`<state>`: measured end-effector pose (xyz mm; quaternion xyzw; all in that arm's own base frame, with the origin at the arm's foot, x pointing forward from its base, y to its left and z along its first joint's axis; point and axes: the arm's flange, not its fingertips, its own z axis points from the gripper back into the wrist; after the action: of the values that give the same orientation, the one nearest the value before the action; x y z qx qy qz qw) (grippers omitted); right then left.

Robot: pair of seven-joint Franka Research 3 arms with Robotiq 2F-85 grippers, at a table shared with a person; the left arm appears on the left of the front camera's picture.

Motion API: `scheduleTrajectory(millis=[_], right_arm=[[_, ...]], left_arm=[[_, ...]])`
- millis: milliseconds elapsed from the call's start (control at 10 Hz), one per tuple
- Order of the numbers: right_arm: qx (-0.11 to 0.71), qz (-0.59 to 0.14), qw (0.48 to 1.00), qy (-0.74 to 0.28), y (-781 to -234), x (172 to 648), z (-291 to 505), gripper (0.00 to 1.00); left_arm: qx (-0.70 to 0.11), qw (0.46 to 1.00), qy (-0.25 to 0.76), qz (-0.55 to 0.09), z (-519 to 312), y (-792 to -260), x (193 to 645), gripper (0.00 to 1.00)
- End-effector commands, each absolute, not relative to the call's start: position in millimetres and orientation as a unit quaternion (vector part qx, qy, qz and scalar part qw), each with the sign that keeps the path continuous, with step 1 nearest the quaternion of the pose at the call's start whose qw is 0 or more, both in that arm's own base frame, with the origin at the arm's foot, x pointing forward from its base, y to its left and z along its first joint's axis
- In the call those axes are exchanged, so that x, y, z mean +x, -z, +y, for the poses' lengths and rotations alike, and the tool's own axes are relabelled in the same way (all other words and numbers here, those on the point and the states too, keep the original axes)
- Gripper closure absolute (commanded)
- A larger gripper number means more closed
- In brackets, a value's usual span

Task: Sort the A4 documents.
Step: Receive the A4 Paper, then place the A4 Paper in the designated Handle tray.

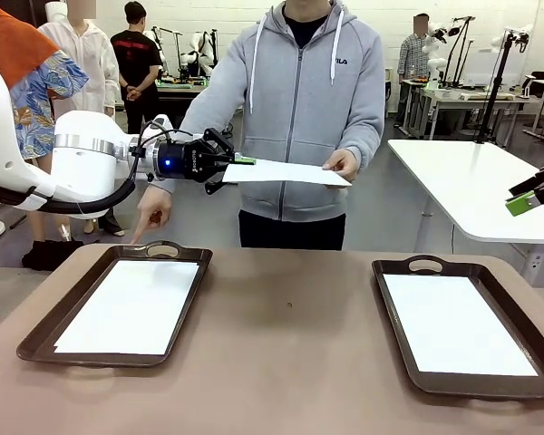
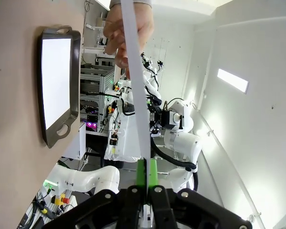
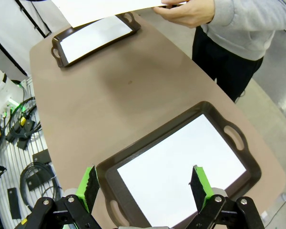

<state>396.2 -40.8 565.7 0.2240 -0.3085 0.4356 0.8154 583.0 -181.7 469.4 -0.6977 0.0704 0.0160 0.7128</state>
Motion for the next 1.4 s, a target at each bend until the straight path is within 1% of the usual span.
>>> scheduleTrajectory(millis=[0, 700, 800, 900, 1100, 1300], right_arm=[[0.227, -0.309, 0.815, -0.435, -565.2, 395.8, -40.7, 0.00], [0.227, -0.309, 0.815, -0.435, -565.2, 395.8, -40.7, 0.00], [0.227, -0.309, 0.815, -0.435, -565.2, 395.8, -40.7, 0.00], [0.227, -0.309, 0.815, -0.435, -565.2, 395.8, -40.7, 0.00], [0.227, -0.309, 0.815, -0.435, -565.2, 395.8, -40.7, 0.00], [0.227, -0.309, 0.815, -0.435, -565.2, 395.8, -40.7, 0.00]], left_arm=[[-0.698, 0.713, -0.018, 0.068, -182.1, -469.7, 583.7, 1.00], [-0.698, 0.713, -0.016, 0.070, -181.7, -469.4, 583.0, 0.99], [-0.676, 0.735, 0.024, 0.054, -182.7, -479.5, 575.2, 0.99], [-0.666, 0.742, 0.063, 0.034, -179.9, -487.9, 566.0, 0.99], [-0.666, 0.735, 0.124, 0.001, -171.6, -499.3, 550.4, 0.99], [-0.654, 0.745, 0.135, -0.002, -154.4, -497.2, 538.4, 0.99]])
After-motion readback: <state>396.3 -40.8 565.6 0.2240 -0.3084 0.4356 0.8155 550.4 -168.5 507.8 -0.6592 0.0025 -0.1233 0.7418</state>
